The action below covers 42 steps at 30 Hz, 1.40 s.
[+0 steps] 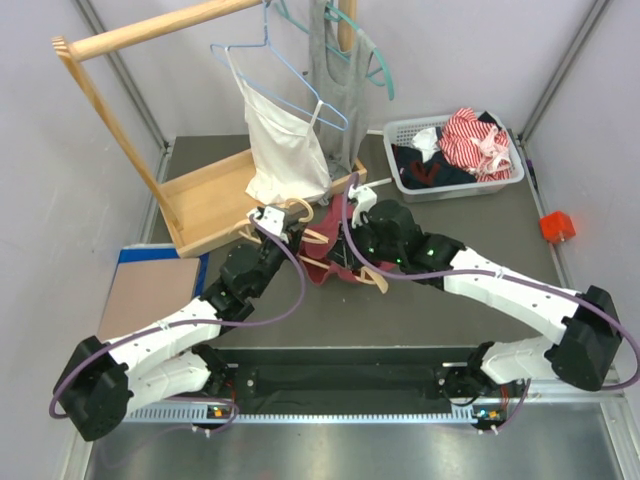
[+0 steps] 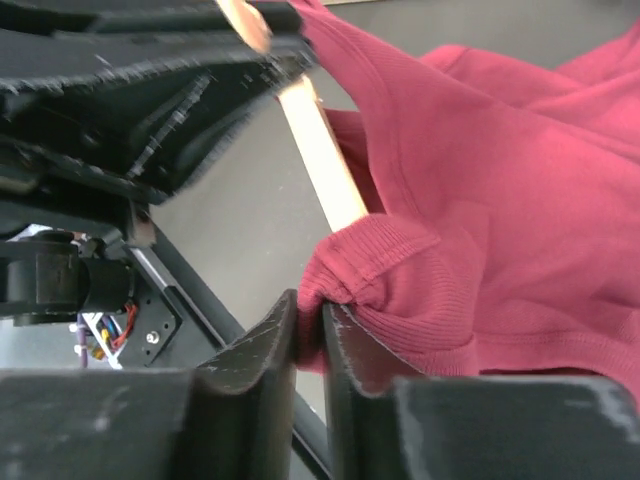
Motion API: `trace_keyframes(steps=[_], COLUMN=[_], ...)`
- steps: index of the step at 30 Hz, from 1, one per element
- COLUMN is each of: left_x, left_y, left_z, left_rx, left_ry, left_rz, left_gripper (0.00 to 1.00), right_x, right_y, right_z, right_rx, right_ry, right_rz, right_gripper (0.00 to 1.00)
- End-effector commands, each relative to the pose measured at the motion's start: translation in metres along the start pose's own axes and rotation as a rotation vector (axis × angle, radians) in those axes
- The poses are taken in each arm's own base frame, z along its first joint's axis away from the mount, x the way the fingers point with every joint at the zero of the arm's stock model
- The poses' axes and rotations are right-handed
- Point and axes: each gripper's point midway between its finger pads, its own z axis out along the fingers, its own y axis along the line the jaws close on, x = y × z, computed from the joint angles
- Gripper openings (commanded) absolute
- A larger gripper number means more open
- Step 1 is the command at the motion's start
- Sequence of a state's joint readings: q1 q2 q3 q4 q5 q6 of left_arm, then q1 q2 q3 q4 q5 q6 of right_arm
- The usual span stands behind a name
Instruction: Place the tank top on the hanger
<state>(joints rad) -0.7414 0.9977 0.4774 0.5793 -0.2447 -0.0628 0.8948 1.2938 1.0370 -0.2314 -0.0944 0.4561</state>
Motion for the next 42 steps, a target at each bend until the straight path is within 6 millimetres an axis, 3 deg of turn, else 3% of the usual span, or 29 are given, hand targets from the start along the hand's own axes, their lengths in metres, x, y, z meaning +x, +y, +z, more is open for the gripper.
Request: trace_keyframes(steps=[1, 4, 6, 14, 16, 20, 28, 31, 32, 34, 35, 37, 38, 40, 41, 42], left_x=[-0.033, -0.032, -0.033, -0.026, -0.026, -0.031, -0.037, -0.037, -0.037, -0.036, -0.035, -0.035, -0.034, -0.033, -0.035, -0.035], left_y=[-0.018, -0.012, -0.007, -0.006, -0.003, -0.011, -0.02, -0.021, -0.022, -0.021, -0.021, -0.02, -0.019, -0.017, -0.015, -0.014], left_z=[0.004, 0.002, 0.001, -0.001, -0.002, -0.004, -0.01, -0.012, -0.013, -0.013, -0.013, -0.013, -0.013, -0.014, -0.014, -0.015], left_rx=[0.088, 0.067, 0.057, 0.113, 0.128, 0.189, 0.239, 0.247, 0.252, 0.252, 0.251, 0.245, 0.241, 0.231, 0.216, 0.21], left_ry=[-0.088, -0.088, -0.091, -0.071, -0.068, -0.067, -0.072, -0.073, -0.074, -0.073, -0.068, -0.065, -0.059, -0.056, -0.06, -0.058], left_rz=[0.004, 0.014, 0.003, -0.057, -0.068, -0.09, -0.098, -0.098, -0.098, -0.096, -0.096, -0.093, -0.092, -0.091, -0.095, -0.095], left_gripper=[0.0, 0.0, 0.0, 0.0, 0.0, 0.0, 0.0, 0.0, 0.0, 0.0, 0.0, 0.0, 0.0, 0.0, 0.05, 0.17], right_x=[-0.025, -0.024, -0.028, -0.039, -0.036, -0.023, 0.003, 0.006, 0.007, 0.006, 0.007, 0.003, 0.005, 0.002, 0.003, 0.003], right_y=[0.022, 0.017, 0.016, 0.01, 0.0, -0.018, -0.028, -0.03, -0.028, -0.026, -0.025, -0.019, -0.018, -0.011, -0.009, -0.003], right_z=[-0.004, -0.012, -0.021, -0.067, -0.072, -0.065, -0.031, -0.023, -0.022, -0.02, -0.019, -0.02, -0.019, -0.02, -0.019, -0.018], right_rx=[-0.06, -0.033, -0.024, 0.018, 0.054, 0.113, 0.095, 0.092, 0.085, 0.079, 0.078, 0.071, 0.072, 0.071, 0.071, 0.065], right_ry=[-0.053, -0.053, -0.072, -0.151, -0.163, -0.134, -0.08, -0.072, -0.073, -0.084, -0.087, -0.117, -0.12, -0.156, -0.163, -0.176], right_rz=[-0.06, -0.074, -0.084, -0.155, -0.18, -0.227, -0.281, -0.292, -0.292, -0.291, -0.294, -0.309, -0.314, -0.324, -0.328, -0.328], right_gripper=[0.41, 0.73, 0.81, 0.82, 0.82, 0.82, 0.79, 0.65, 0.52, 0.41, 0.29, 0.15, 0.0, 0.0, 0.0, 0.0])
